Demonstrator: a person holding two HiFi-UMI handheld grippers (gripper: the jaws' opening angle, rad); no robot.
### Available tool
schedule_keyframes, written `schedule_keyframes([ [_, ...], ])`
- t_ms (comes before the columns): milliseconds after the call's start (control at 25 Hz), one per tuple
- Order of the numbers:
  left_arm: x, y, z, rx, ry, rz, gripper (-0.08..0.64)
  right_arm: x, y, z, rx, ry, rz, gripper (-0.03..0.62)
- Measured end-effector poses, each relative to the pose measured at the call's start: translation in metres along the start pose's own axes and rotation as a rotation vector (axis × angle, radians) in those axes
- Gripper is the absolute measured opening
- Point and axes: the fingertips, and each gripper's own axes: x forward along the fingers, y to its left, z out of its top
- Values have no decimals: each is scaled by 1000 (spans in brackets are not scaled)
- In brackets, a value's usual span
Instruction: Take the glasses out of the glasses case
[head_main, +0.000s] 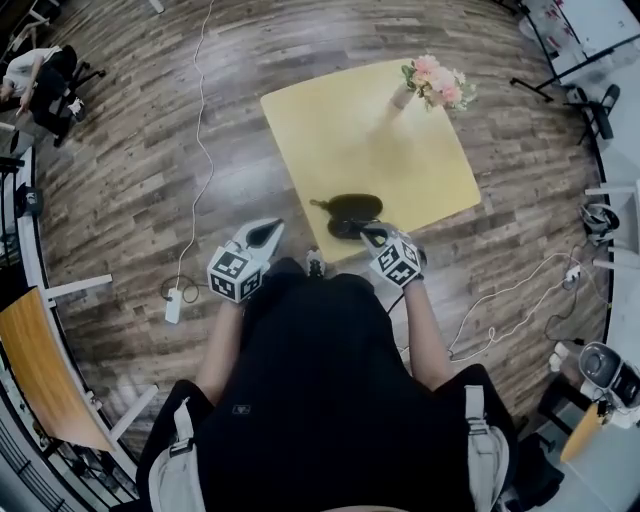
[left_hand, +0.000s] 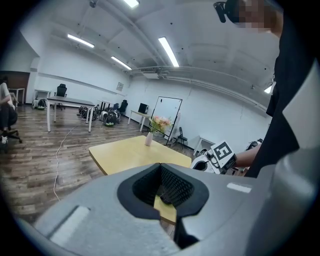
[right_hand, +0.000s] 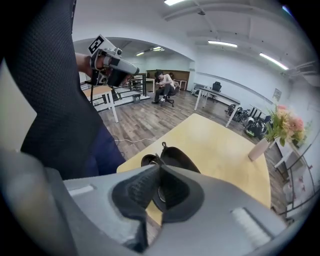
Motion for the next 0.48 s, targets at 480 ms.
schedule_keyframes([
  [480,-19,6,-5,-30,-26,95,11,44,-3,-19,-175,134,84,29],
])
